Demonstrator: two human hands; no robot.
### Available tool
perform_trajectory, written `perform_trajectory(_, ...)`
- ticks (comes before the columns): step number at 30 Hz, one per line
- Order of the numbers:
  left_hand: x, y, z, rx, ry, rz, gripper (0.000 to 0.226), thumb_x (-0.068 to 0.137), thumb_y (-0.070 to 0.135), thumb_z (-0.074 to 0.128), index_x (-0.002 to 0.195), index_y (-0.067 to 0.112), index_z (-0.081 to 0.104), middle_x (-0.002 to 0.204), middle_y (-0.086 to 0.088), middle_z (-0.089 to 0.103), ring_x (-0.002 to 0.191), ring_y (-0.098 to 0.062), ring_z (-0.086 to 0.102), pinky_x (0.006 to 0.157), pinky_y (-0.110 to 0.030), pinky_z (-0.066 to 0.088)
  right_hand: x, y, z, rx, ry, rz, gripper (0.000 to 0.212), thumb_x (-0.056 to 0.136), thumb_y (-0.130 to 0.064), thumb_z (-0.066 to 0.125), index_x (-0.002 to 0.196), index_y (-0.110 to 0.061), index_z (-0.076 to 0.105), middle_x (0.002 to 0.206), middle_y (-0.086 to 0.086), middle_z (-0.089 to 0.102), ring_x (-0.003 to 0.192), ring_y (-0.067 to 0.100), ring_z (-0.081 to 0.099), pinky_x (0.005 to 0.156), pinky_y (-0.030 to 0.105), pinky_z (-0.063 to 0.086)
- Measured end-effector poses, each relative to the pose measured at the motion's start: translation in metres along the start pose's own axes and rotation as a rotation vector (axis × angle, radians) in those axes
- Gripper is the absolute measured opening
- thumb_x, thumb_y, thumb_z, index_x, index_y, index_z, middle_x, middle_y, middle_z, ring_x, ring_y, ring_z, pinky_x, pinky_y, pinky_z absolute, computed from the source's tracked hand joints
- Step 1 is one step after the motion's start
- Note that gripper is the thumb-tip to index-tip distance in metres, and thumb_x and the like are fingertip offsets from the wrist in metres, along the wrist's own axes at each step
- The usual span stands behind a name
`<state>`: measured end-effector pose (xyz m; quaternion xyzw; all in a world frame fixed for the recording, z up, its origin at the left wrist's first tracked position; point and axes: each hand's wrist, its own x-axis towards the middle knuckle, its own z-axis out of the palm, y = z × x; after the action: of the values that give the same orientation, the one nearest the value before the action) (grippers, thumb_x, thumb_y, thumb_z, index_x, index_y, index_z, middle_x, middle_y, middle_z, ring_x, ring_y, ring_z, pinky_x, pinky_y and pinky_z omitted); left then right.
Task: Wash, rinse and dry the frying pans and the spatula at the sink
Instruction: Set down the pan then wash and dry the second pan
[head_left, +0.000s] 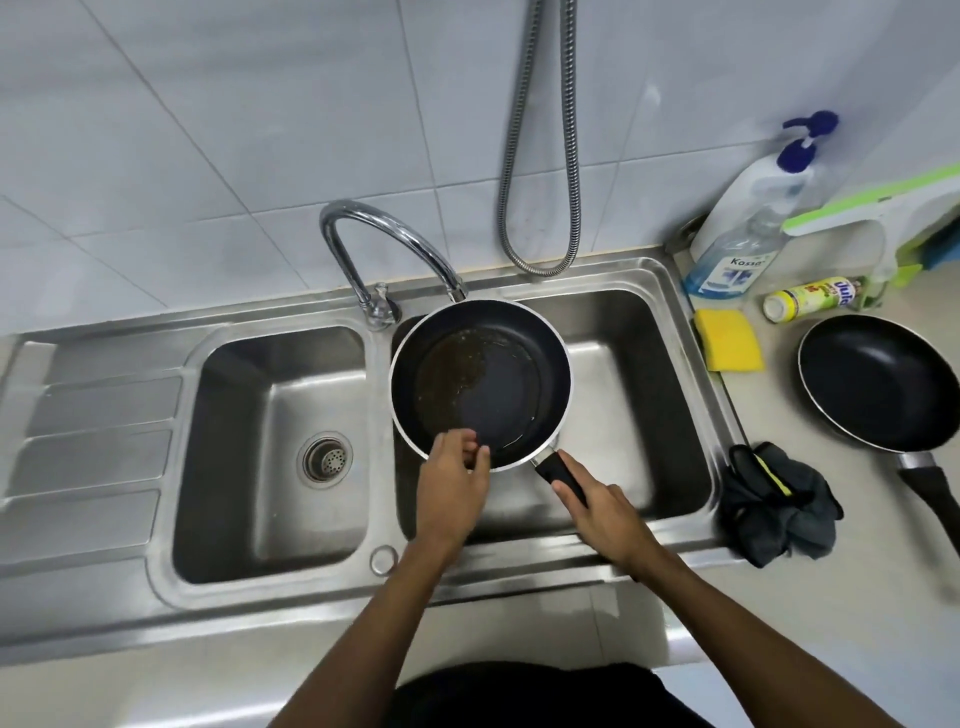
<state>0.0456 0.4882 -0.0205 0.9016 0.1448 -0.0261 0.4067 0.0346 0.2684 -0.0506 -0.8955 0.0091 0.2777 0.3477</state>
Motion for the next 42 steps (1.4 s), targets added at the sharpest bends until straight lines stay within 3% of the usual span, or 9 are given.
perform_trajectory(6, -0.047, 0.012, 0.034, -0.241, -0.281, -0.402, 0.026, 0.106, 0.04, 0.054, 0.092, 0.02, 0.063, 0.096, -0.007, 0.072, 0.089, -0.022, 0.071, 0.088, -0.038, 0.057, -0.018, -0.014, 0.013, 0.06, 0.086, 0.02, 0.053, 0.105, -0.055, 0.033, 0.156, -0.043, 0.025, 0.116, 0.01, 0.071, 0.095, 0.03, 0.064, 0.083, 0.037, 0.049)
perform_trajectory(11, -0.045, 0.036, 0.055, -0.896, -0.446, -0.762, 0.047, 0.098, 0.058, 0.059, 0.112, 0.015, 0.071, 0.105, -0.007, 0.078, 0.093, -0.021, 0.075, 0.078, -0.034, 0.061, -0.041, -0.029, 0.021, 0.201, 0.103, 0.022, 0.045, 0.109, -0.042, 0.026, 0.153, -0.052, 0.025, 0.125, 0.002, 0.069, 0.097, 0.016, 0.068, 0.088, 0.034, 0.057)
perform_trajectory(15, -0.037, 0.042, 0.073, -0.876, -0.393, -0.862, 0.061, 0.086, 0.063, 0.071, 0.114, 0.01, 0.072, 0.106, -0.01, 0.079, 0.101, -0.028, 0.075, 0.093, -0.047, 0.061, -0.048, -0.028, 0.026, 0.264, 0.088, 0.024, 0.041, 0.108, -0.04, 0.025, 0.145, -0.057, 0.028, 0.121, -0.001, 0.069, 0.092, 0.015, 0.071, 0.083, 0.04, 0.062)
perform_trajectory(21, -0.043, 0.06, 0.081, -0.747, -0.237, -0.768, 0.044, 0.089, 0.053, 0.074, 0.091, 0.01, 0.072, 0.096, -0.01, 0.078, 0.095, -0.028, 0.074, 0.091, -0.042, 0.061, -0.049, -0.027, 0.02, 0.32, 0.085, 0.039, 0.038, 0.109, -0.041, 0.028, 0.147, -0.045, 0.03, 0.121, -0.003, 0.068, 0.09, 0.012, 0.07, 0.084, 0.035, 0.063)
perform_trajectory(26, -0.054, 0.074, 0.084, -0.645, -0.147, -0.584, 0.044, 0.096, 0.051, 0.065, 0.077, 0.012, 0.073, 0.075, -0.005, 0.076, 0.079, -0.021, 0.075, 0.082, -0.04, 0.063, -0.058, -0.03, 0.001, 0.403, 0.052, 0.027, 0.032, 0.109, -0.042, 0.03, 0.14, -0.043, 0.037, 0.108, -0.002, 0.072, 0.079, 0.014, 0.072, 0.07, 0.027, 0.062)
perform_trajectory(30, -0.055, 0.078, 0.086, -0.61, -0.055, -0.545, 0.048, 0.096, 0.05, 0.066, 0.066, 0.013, 0.07, 0.059, 0.004, 0.07, 0.062, -0.011, 0.07, 0.069, -0.029, 0.059, -0.056, -0.01, -0.044, 0.207, -0.03, -0.155, 0.024, 0.106, -0.04, 0.043, 0.127, -0.046, 0.053, 0.1, -0.01, 0.074, 0.075, 0.006, 0.069, 0.075, 0.03, 0.059)
perform_trajectory(33, -0.058, 0.07, 0.085, -0.749, -0.057, -0.604, 0.05, 0.095, 0.043, 0.071, 0.059, 0.012, 0.055, 0.049, -0.002, 0.052, 0.047, -0.019, 0.055, 0.053, -0.03, 0.052, -0.022, 0.029, -0.103, -0.005, 0.153, -0.171, 0.024, 0.1, -0.035, 0.054, 0.122, -0.038, 0.062, 0.104, -0.007, 0.074, 0.088, 0.019, 0.07, 0.084, 0.04, 0.057)
perform_trajectory(37, -0.072, 0.061, 0.081, -0.751, -0.108, -0.597, 0.046, 0.096, 0.04, 0.07, 0.067, 0.011, 0.048, 0.052, -0.004, 0.041, 0.04, -0.015, 0.041, 0.04, -0.024, 0.04, 0.046, 0.063, -0.186, -0.28, 0.534, -0.07, 0.039, 0.095, -0.024, 0.061, 0.132, -0.011, 0.057, 0.122, 0.022, 0.06, 0.113, 0.044, 0.055, 0.094, 0.051, 0.047)
perform_trajectory(42, -0.077, 0.064, 0.076, -0.733, -0.13, -0.566, 0.04, 0.095, 0.034, 0.074, 0.081, 0.01, 0.046, 0.053, -0.002, 0.04, 0.039, -0.014, 0.038, 0.037, -0.025, 0.036, 0.111, 0.086, -0.228, -0.529, 0.525, 0.055, 0.058, 0.092, -0.03, 0.063, 0.139, -0.001, 0.047, 0.132, 0.037, 0.048, 0.12, 0.052, 0.047, 0.102, 0.055, 0.037)
